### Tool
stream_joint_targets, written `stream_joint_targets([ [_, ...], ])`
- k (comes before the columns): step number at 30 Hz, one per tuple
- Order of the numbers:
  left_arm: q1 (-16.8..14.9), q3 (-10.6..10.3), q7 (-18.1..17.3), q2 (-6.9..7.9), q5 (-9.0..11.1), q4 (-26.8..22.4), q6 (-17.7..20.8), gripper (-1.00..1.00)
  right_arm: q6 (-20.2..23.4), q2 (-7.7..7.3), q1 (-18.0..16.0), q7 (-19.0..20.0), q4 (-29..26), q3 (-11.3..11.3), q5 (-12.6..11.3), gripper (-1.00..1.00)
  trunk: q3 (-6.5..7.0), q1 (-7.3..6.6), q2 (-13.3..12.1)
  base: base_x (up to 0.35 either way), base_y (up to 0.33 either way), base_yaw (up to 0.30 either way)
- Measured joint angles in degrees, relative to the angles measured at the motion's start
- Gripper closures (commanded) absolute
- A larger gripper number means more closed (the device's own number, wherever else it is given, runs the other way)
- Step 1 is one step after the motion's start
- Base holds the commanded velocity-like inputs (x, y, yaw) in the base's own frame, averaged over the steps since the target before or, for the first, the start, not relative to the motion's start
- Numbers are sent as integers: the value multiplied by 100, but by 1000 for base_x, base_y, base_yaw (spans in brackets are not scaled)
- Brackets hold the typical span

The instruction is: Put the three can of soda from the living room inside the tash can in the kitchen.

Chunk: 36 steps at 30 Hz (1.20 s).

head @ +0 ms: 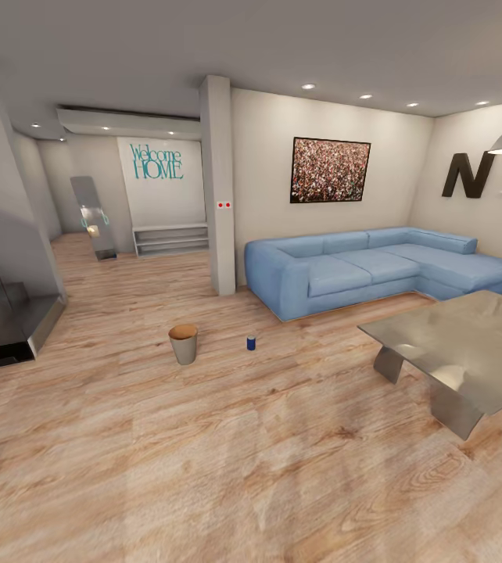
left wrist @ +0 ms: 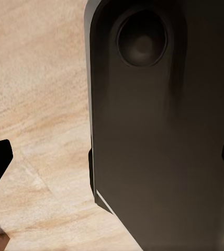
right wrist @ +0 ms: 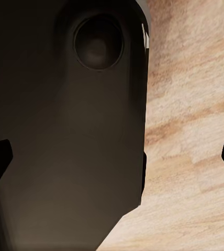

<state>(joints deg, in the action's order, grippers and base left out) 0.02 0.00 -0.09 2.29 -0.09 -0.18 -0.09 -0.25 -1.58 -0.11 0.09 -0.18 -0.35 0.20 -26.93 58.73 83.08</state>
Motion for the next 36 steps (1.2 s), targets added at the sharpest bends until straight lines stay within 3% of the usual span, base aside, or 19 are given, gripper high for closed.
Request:
stream_joint_targets([
  [36,1,0,0,0,0,0,0,-100,-1,0,2,0,0,1,0,-100,0,0,0,0,0,0],
])
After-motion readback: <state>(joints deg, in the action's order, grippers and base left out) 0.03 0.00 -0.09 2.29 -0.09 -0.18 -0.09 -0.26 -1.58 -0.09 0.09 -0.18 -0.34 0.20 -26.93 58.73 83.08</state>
